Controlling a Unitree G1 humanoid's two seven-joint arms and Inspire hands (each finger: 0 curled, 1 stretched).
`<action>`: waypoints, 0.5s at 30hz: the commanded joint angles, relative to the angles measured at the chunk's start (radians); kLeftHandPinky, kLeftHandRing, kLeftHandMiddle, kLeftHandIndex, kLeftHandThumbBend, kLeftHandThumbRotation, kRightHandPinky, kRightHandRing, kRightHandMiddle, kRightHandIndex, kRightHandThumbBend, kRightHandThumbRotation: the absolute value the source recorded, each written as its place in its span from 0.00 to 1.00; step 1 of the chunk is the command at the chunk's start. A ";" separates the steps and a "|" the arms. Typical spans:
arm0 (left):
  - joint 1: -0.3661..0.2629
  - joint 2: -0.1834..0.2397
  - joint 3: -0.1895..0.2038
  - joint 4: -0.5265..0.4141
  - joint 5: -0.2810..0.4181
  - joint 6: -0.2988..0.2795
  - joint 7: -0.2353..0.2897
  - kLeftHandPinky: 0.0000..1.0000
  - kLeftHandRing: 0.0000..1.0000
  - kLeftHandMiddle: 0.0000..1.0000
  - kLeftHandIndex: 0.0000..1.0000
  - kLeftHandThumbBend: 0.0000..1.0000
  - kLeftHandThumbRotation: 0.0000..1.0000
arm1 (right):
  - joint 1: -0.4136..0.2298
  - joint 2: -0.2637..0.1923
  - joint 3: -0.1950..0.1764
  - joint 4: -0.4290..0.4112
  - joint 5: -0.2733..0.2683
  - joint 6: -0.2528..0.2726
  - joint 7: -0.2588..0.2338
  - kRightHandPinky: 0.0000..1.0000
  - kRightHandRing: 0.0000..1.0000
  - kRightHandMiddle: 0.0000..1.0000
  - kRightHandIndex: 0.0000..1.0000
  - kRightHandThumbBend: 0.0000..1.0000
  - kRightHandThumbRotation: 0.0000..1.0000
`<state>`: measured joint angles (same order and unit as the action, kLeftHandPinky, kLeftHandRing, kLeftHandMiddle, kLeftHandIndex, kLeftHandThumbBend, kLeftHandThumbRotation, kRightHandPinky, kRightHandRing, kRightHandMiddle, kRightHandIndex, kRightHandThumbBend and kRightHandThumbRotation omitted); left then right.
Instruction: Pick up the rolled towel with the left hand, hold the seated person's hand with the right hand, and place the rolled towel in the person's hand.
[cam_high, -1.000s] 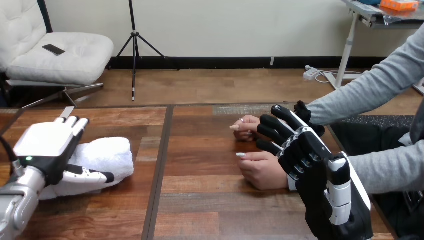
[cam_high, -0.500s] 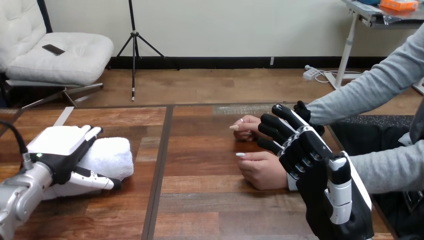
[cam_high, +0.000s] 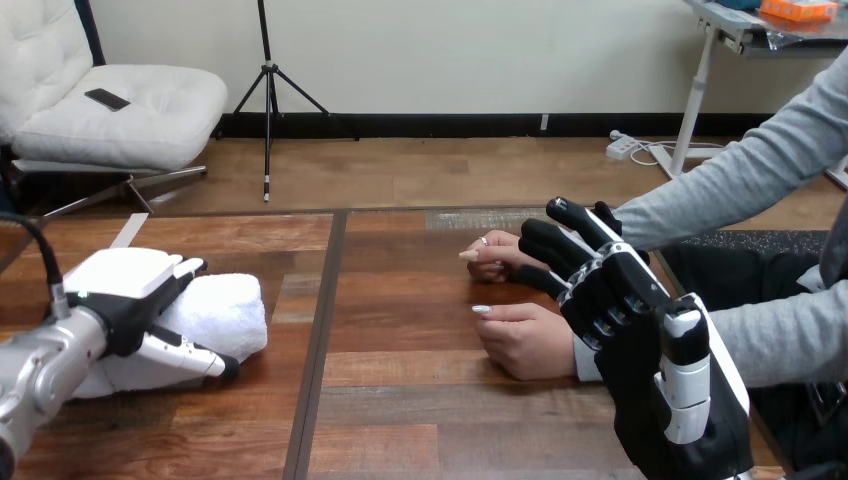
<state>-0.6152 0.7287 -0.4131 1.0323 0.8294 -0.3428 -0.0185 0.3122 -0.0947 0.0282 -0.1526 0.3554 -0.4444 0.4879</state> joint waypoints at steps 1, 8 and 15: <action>-0.087 -0.001 -0.008 0.008 -0.015 0.010 -0.019 1.00 0.97 0.98 0.96 1.00 0.72 | -0.034 -0.008 -0.009 -0.040 0.012 -0.005 0.000 0.87 0.90 0.86 0.89 0.81 0.94; -0.096 -0.003 -0.010 0.009 -0.013 0.021 -0.035 1.00 0.97 0.98 0.96 1.00 0.71 | -0.029 -0.008 -0.010 -0.044 0.007 -0.001 -0.004 0.89 0.90 0.86 0.89 0.82 0.95; -0.105 -0.003 -0.022 0.008 0.000 0.040 -0.044 1.00 0.98 0.98 0.97 1.00 0.63 | -0.025 -0.010 -0.008 -0.049 0.020 0.009 0.001 0.90 0.91 0.87 0.89 0.82 0.94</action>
<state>-0.6391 0.7281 -0.4213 1.0341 0.8307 -0.3170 -0.0630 0.3147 -0.0950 0.0270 -0.1535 0.3566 -0.4410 0.4877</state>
